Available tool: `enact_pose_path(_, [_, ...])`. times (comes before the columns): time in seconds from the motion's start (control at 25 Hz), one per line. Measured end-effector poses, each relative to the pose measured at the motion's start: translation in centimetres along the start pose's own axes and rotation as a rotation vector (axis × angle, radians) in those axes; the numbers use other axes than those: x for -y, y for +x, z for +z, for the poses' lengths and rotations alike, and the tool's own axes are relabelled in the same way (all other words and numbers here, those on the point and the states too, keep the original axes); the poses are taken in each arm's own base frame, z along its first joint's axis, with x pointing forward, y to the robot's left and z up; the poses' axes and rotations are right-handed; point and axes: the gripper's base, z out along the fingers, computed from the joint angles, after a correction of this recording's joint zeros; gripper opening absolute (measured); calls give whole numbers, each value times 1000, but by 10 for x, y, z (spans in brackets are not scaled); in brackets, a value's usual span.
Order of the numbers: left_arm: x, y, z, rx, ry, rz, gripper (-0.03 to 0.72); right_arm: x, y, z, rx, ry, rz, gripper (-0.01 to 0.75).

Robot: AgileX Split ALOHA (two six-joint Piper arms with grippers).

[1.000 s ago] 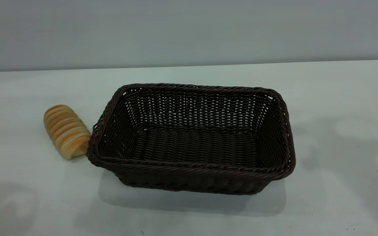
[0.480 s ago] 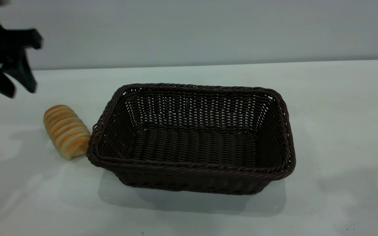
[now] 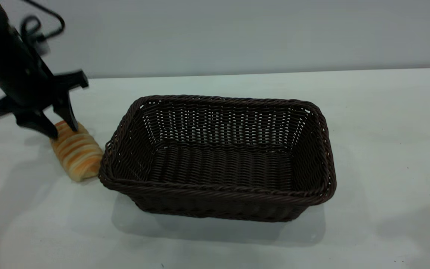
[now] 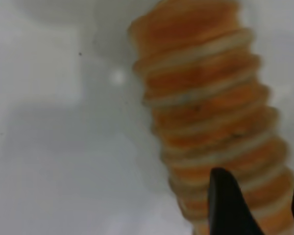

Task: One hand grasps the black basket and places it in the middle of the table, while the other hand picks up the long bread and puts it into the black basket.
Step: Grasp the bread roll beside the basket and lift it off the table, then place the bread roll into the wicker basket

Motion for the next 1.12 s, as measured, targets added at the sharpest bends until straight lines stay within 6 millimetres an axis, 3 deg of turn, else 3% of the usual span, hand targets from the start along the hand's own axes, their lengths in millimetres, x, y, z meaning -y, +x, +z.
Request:
enact_pose_path(0.12, [-4, 3, 24, -12, -1, -35, 358, 0, 2, -1, 2, 0, 0, 456])
enact_pose_path(0.32, [-6, 4, 40, -12, -2, -50, 337, -1, 2, -1, 2, -7, 2, 456])
enact_pose_path(0.4, [-6, 4, 40, -18, -2, -49, 279, -1, 2, -1, 3, -11, 5, 456])
enact_pose_path(0.52, [-5, 2, 32, -15, 3, 10, 107, -1, 2, -1, 3, -14, 9, 456])
enact_pose_path(0.68, [2, -4, 7, 13, 20, 111, 44, -1, 2, -1, 3, -15, 14, 456])
enact_pose_path(0.88, [38, -21, -60, 147, 85, 336, 41, -2, 2, -1, 4, -16, 15, 456])
enact_pose_path(1.0, [77, -9, -89, 186, 122, 573, 41, -2, 1, -1, 12, -17, 16, 456])
enact_pose_path(1.12, [114, 18, -95, 162, 153, 785, 41, -2, 1, -1, 17, -16, 17, 456])
